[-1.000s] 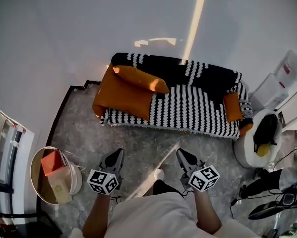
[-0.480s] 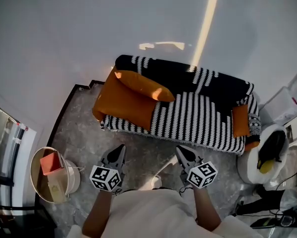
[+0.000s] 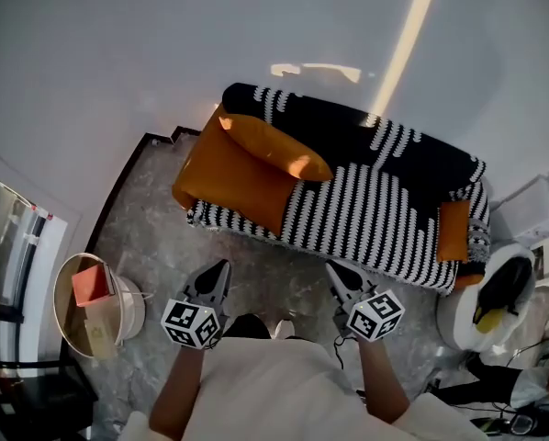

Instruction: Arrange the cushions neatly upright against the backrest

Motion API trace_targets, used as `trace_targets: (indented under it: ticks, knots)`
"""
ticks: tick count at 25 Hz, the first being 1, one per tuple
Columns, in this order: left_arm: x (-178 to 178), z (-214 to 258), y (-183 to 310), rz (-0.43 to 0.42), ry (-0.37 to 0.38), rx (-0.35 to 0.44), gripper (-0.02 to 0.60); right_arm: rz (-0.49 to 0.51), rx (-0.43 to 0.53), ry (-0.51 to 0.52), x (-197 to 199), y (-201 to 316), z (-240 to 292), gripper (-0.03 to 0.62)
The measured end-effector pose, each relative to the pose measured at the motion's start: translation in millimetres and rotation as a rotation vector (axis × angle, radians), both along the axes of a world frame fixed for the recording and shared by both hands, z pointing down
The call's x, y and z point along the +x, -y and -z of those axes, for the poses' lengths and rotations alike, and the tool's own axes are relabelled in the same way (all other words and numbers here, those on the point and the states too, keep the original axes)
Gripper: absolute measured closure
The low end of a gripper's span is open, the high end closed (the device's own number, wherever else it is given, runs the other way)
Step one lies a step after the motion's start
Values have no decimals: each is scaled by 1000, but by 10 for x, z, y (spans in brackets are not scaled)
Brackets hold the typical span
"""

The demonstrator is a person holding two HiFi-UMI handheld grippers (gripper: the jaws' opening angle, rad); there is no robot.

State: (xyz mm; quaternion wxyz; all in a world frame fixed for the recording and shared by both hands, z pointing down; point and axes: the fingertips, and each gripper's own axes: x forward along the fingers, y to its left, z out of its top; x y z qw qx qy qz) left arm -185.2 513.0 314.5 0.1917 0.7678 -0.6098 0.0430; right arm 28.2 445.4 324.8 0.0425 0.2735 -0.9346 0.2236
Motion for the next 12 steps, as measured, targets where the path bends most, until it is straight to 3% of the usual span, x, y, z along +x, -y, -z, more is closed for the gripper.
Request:
trace_targets:
  ticks: [7, 12]
  knots:
    - [-289, -100, 247, 13, -31, -4, 563, 31, -4, -17, -252, 130, -37, 572]
    - [-492, -196, 716, -25, -58, -18, 563, -21, -36, -2, -379, 426, -107, 572]
